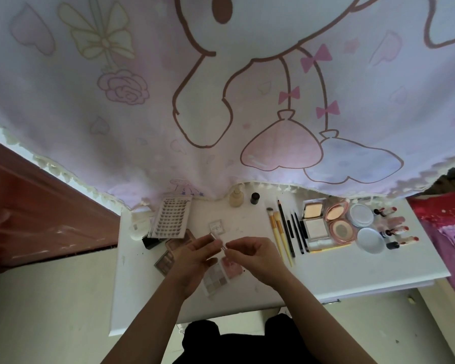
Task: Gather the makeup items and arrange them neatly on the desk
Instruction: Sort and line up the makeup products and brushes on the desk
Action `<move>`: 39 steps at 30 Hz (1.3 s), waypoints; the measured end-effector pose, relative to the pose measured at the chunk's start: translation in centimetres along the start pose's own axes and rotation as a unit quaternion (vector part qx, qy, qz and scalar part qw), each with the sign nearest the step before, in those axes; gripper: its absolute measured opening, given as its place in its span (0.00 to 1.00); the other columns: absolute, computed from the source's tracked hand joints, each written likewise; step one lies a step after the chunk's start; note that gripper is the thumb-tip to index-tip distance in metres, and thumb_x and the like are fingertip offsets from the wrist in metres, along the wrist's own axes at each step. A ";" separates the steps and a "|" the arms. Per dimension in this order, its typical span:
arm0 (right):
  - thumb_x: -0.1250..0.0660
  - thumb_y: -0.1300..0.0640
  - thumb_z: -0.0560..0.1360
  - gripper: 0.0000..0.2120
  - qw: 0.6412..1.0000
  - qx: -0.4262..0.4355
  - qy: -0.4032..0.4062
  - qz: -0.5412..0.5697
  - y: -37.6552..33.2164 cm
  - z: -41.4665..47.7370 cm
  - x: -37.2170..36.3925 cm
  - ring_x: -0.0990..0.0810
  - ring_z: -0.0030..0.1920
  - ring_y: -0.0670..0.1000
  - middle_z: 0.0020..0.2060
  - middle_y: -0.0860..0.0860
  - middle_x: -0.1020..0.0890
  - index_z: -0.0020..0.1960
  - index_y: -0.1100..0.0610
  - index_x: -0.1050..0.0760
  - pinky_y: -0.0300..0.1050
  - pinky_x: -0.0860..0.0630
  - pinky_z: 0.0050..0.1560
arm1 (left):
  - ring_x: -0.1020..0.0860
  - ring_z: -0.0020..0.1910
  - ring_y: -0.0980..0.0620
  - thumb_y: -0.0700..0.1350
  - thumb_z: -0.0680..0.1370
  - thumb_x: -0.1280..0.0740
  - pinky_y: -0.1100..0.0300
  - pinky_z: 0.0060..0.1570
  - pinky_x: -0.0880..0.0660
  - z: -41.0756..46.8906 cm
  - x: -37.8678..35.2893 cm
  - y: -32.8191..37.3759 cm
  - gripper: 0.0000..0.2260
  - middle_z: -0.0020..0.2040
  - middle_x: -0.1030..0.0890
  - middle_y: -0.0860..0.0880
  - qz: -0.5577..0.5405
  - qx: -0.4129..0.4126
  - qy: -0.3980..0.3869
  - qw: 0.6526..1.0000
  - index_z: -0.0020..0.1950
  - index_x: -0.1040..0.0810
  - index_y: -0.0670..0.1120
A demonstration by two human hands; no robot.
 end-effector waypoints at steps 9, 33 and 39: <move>0.25 0.54 0.71 0.08 1.000 0.008 0.018 -0.018 0.4 0.1 0.7 0.13 0.44 0.50 0.41 0.48 0.13 0.50 0.51 0.14 0.52 0.17 0.51 | 0.20 0.56 0.40 0.37 0.75 0.32 0.46 0.64 0.26 0.4 -1.1 0.9 0.14 0.54 0.18 0.37 0.012 -0.010 -0.065 0.998 0.60 0.21 0.35; 0.22 0.51 0.66 0.35 0.941 0.119 -0.128 -0.290 -6.8 2.3 1.3 0.22 0.56 0.43 0.59 0.46 0.22 0.71 0.53 0.29 0.39 0.21 0.57 | 0.19 0.46 0.44 0.46 0.69 0.29 0.50 0.48 0.20 -0.2 -3.1 2.7 0.27 0.50 0.21 0.36 -0.038 0.123 -0.074 0.989 0.64 0.23 0.33; 0.21 0.50 0.65 0.31 0.948 0.113 -0.124 -0.270 -6.7 2.3 1.6 0.22 0.57 0.41 0.57 0.44 0.22 0.67 0.50 0.25 0.39 0.20 0.56 | 0.19 0.43 0.43 0.43 0.72 0.31 0.49 0.45 0.19 -0.5 -3.4 3.1 0.16 0.45 0.20 0.37 -0.019 0.103 -0.080 0.991 0.55 0.20 0.35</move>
Point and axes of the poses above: each hand's wrist, its own z-axis towards the middle knuckle, its own x-axis out of the back of the hand, y = z × x, the point moved 5 cm from there along z, towards the middle knuckle
